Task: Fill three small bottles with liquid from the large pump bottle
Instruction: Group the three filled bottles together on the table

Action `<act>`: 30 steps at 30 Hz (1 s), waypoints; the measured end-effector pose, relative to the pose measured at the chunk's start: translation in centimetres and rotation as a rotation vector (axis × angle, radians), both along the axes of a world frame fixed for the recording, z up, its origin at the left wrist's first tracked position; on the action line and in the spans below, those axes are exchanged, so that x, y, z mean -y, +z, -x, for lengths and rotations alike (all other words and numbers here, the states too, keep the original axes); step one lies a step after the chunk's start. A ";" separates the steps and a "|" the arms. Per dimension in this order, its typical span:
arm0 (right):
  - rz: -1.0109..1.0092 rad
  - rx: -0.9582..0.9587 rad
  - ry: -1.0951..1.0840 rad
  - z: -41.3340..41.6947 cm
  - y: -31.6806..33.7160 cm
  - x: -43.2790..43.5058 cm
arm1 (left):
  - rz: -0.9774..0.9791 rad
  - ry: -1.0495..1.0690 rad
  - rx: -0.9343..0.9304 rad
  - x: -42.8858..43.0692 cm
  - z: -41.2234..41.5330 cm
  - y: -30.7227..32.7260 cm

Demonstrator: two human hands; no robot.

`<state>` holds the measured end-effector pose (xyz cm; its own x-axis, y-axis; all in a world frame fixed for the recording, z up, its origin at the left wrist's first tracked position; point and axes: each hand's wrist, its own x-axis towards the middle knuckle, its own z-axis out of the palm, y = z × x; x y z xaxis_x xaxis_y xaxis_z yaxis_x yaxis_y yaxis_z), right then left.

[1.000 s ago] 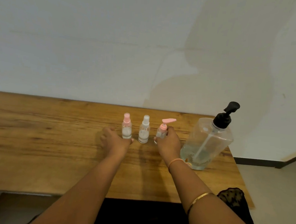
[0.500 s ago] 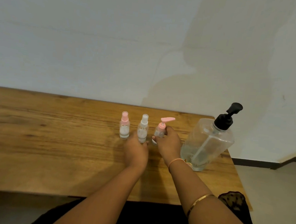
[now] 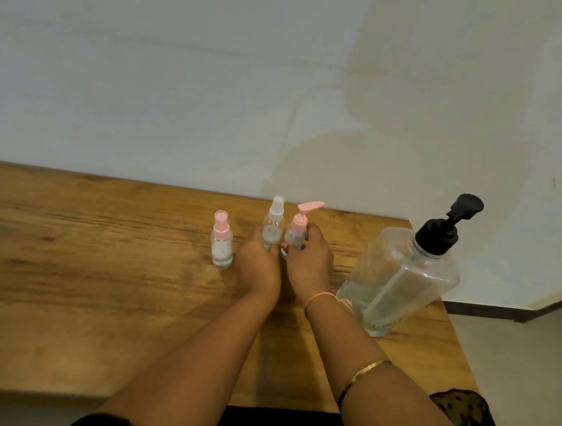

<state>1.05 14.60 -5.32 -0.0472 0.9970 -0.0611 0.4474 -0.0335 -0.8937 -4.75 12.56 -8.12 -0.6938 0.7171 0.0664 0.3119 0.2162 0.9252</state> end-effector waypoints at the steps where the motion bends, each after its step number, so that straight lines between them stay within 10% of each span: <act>1: -0.014 -0.005 -0.009 0.2 -0.3 -0.4 | -0.003 -0.002 -0.007 -0.5 0.2 -0.1; 30: 0.043 0.054 0.060 -1.2 -0.1 2.6 | 0.183 0.372 0.183 5.6 2.5 2.3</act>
